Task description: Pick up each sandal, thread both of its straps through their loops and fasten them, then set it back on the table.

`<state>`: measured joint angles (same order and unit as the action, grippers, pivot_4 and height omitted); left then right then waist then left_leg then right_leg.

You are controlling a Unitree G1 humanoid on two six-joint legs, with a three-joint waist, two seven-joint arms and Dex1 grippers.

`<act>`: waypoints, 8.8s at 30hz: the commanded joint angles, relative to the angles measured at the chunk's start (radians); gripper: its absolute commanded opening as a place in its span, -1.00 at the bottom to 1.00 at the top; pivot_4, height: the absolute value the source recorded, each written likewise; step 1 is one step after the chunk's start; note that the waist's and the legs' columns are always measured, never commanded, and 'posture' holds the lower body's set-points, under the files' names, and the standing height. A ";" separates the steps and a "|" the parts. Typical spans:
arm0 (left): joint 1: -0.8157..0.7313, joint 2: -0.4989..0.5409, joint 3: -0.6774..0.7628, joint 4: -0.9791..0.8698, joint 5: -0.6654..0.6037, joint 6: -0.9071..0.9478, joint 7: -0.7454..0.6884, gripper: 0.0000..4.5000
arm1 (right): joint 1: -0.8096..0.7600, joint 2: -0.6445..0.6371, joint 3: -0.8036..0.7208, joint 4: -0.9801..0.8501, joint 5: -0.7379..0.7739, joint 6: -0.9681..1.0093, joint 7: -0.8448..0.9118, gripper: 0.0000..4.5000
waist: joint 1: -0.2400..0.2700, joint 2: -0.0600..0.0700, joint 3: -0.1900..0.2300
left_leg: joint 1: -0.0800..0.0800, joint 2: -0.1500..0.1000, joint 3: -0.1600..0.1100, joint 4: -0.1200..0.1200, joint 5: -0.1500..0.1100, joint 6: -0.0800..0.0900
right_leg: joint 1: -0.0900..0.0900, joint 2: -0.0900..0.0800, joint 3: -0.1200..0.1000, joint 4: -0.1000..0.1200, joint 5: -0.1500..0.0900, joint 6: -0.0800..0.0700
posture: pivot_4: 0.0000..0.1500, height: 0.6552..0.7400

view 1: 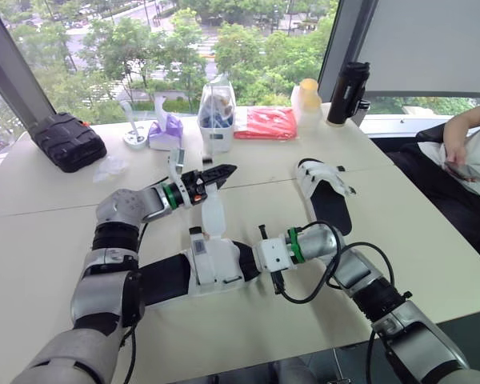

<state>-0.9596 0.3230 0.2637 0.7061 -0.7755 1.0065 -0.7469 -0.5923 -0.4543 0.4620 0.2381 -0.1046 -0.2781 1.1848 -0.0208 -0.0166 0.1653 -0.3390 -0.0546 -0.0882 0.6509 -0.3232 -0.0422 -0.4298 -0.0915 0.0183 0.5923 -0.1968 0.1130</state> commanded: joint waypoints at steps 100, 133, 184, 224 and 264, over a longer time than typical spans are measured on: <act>0.790 0.729 0.030 -1.251 -0.384 0.014 -0.401 0.99 | -0.023 0.029 0.073 0.157 -0.046 -0.082 0.055 -1.00 | -0.024 0.003 0.000 | 0.001 0.005 0.000 0.009 -0.007 0.013 | 0.002 0.005 0.002 0.006 -0.001 -0.002 | 1.00 1.00; 0.981 0.310 -0.347 -1.150 -0.055 -0.071 -0.072 0.99 | 0.022 0.017 0.065 0.030 -0.027 0.018 0.055 -1.00 | -0.018 0.004 -0.001 | 0.001 0.008 0.002 0.010 -0.007 0.013 | 0.003 0.005 0.002 0.005 -0.002 -0.006 | 1.00 1.00; 0.637 0.240 -0.180 -0.945 -0.432 0.159 0.102 -0.98 | 0.032 0.017 0.069 0.018 -0.038 0.025 0.045 -1.00 | -0.022 0.004 -0.001 | 0.001 0.006 0.002 0.010 -0.007 0.012 | 0.003 0.005 0.002 0.005 0.000 -0.003 | 1.00 1.00; 0.622 0.206 -0.184 -0.870 -0.252 0.070 0.003 -0.98 | 0.054 0.010 0.080 -0.018 -0.039 0.042 0.052 -1.00 | -0.020 0.004 -0.001 | 0.001 0.006 0.001 0.010 -0.007 0.012 | 0.003 0.005 0.002 0.004 0.000 -0.003 | 1.00 1.00; 0.645 0.277 -0.264 -0.917 -0.148 0.038 -0.128 -0.98 | 0.054 0.015 0.081 -0.018 -0.044 0.042 0.044 -1.00 | -0.022 0.004 -0.001 | 0.001 0.006 0.001 0.010 -0.008 0.011 | 0.003 0.005 0.002 0.004 0.000 -0.003 | 1.00 1.00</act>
<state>-0.3262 0.5890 0.0290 -0.1888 -0.9797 1.0925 -0.8569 -0.5692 -0.4398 0.4707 0.2021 -0.1056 -0.2458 1.2017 -0.0424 -0.0129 0.1640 -0.3381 -0.0482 -0.0870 0.6610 -0.3308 -0.0308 -0.4272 -0.0864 0.0202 0.5965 -0.1970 0.1100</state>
